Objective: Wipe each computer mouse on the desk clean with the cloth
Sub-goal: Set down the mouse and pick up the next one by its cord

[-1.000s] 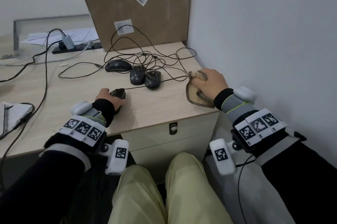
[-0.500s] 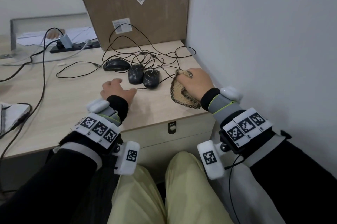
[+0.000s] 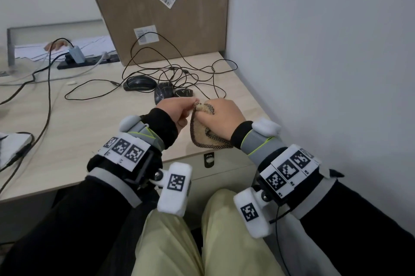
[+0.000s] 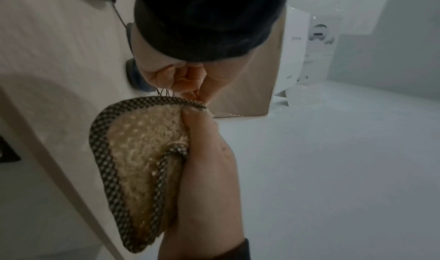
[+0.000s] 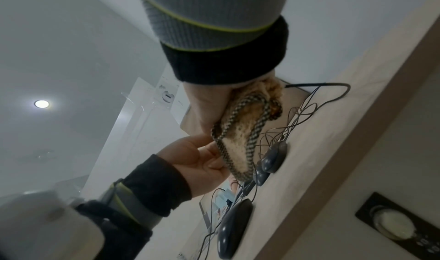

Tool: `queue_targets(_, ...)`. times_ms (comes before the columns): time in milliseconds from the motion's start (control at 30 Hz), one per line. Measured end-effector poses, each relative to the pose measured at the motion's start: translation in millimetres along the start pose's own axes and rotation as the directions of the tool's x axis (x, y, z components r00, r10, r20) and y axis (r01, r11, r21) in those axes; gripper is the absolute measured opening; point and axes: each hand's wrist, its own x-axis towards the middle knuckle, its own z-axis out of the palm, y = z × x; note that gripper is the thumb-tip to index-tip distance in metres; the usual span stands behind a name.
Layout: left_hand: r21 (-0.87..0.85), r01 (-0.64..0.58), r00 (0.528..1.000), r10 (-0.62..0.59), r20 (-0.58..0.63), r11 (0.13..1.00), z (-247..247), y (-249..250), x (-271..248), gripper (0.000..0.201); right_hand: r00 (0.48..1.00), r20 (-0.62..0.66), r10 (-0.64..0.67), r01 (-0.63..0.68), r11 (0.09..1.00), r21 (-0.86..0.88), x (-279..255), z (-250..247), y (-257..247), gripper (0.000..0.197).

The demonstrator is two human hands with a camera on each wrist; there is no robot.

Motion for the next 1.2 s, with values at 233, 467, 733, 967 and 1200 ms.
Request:
queue_targets(233,0.168,-0.068,0.949,0.116,-0.293,0.983,-43,6,22,0.023,0.994,-0.06,0.089,-0.09,0.996,-0.027,-8,-13,33,0.026)
queue_targets(467,0.235,-0.011,0.906,0.109,-0.409,0.972,-78,4,36,0.026,0.908,-0.317,0.274,-0.229,0.958,0.174,-4,-35,60,0.023)
queue_targets(733,0.378,-0.198,0.905,0.317,-0.284,0.904,-42,-6,25,0.021,0.935,-0.295,0.198,-0.139,0.968,0.209,2,-27,41,0.027)
queue_targets(967,0.459,-0.346,0.885,0.448,-0.13,0.818,-23,-6,6,0.025,0.963,-0.163,0.213,-0.203,0.976,0.074,7,-13,37,0.036)
queue_targets(1200,0.643,-0.347,0.924,0.365,0.112,0.683,-20,-10,0,0.042,0.981,-0.092,0.171,-0.173,0.985,-0.009,5,-5,24,0.03)
